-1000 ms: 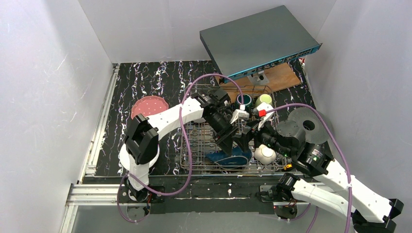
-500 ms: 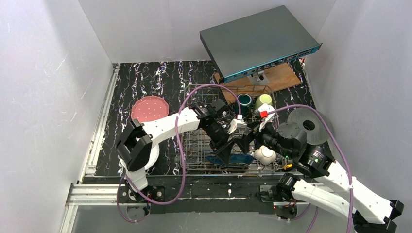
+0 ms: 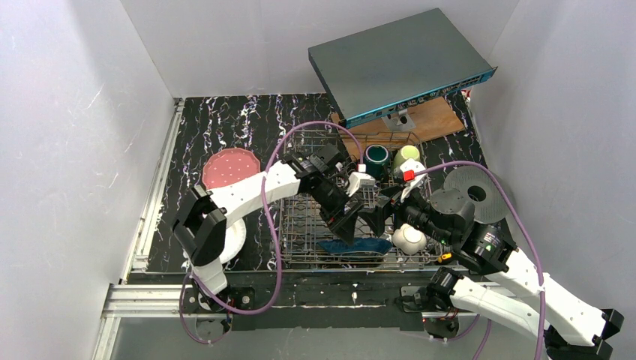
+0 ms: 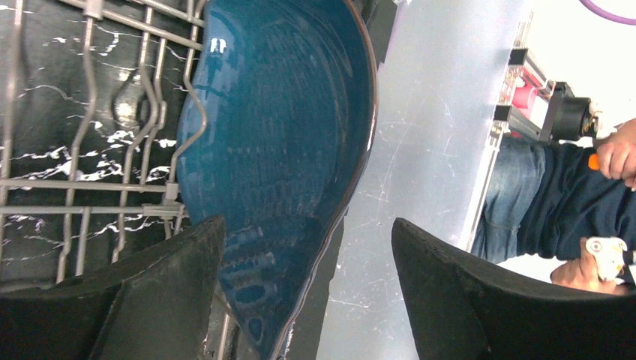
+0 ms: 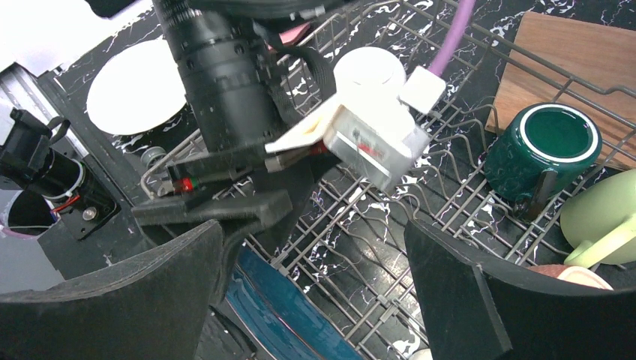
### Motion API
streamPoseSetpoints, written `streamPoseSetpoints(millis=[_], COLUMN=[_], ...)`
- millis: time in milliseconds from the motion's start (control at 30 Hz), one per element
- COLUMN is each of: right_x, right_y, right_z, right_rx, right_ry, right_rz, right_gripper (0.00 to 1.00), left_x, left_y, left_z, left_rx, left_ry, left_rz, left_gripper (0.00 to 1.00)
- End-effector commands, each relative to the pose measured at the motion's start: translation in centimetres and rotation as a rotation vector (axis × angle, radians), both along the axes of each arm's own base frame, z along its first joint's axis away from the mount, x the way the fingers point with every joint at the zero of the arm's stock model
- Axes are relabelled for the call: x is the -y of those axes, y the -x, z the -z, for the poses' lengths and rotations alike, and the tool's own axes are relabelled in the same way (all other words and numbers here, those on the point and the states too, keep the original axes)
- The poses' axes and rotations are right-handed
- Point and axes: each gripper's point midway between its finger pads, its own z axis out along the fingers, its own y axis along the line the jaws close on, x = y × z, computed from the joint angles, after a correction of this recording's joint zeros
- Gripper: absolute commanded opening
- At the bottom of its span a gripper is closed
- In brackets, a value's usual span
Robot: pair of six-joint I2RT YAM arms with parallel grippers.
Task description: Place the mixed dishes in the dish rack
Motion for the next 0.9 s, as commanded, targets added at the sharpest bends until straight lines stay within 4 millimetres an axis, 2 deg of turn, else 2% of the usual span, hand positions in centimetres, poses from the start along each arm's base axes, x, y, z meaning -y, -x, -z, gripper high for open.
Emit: streamPoseSetpoints(millis=[0,133,233,333,400,467,600,667,733,867], right_x=[-0.1,-0.3,-0.2,-0.1,-0.2,-0.4,-1.1,-1.5,-1.9,-2.5], right_y=[-0.4,-0.4,-0.4,-0.4,-0.5,-0.5,-0.6,-0.7,-0.7,-1.0], right_z=[-1.6,-1.5,-1.5,-1.4,-1.2,-1.0,-0.7,-0.7,-0.7,-0.5], right_rx=[0.036,0.031,0.032,0.037,0.035,0.033,0.026,0.024,0.022,-0.007], right_ry=[-0.051,-0.051,-0.05,-0.059,-0.064,-0.068,-0.065,-0.068,-0.071,-0.077], right_rz=[0.015,0.011,0.013,0.018,0.018,0.013,-0.003,-0.012,-0.024,-0.022], right_gripper=[0.98,0.98,0.98,0.98,0.98,0.98,0.98,0.98,0.98,0.98], left_x=[-1.0,-2.7,-4.9,-8.6,-12.1,-16.3,-24.3,-27.1,-28.8,-30.1], left_y=[-1.6,-2.9,-4.5,-6.3,-7.6,-8.2,-6.9,-5.6,-4.3,-2.5], left_z=[-4.5,-6.6,-7.8,-8.6,-8.7,-8.6,-7.4,-6.8,-5.8,-2.6], left_rx=[0.096,0.152,0.219,0.275,0.326,0.383,0.466,0.465,0.441,0.347], left_ry=[0.082,0.1,0.066,0.002,-0.071,-0.17,-0.362,-0.418,-0.45,-0.572], left_rz=[-0.066,-0.143,-0.278,-0.504,-0.712,-0.935,-1.302,-1.442,-1.532,-1.628], left_gripper=[0.82,0.83,0.84,0.83,0.83,0.85,0.94,0.97,0.97,0.96])
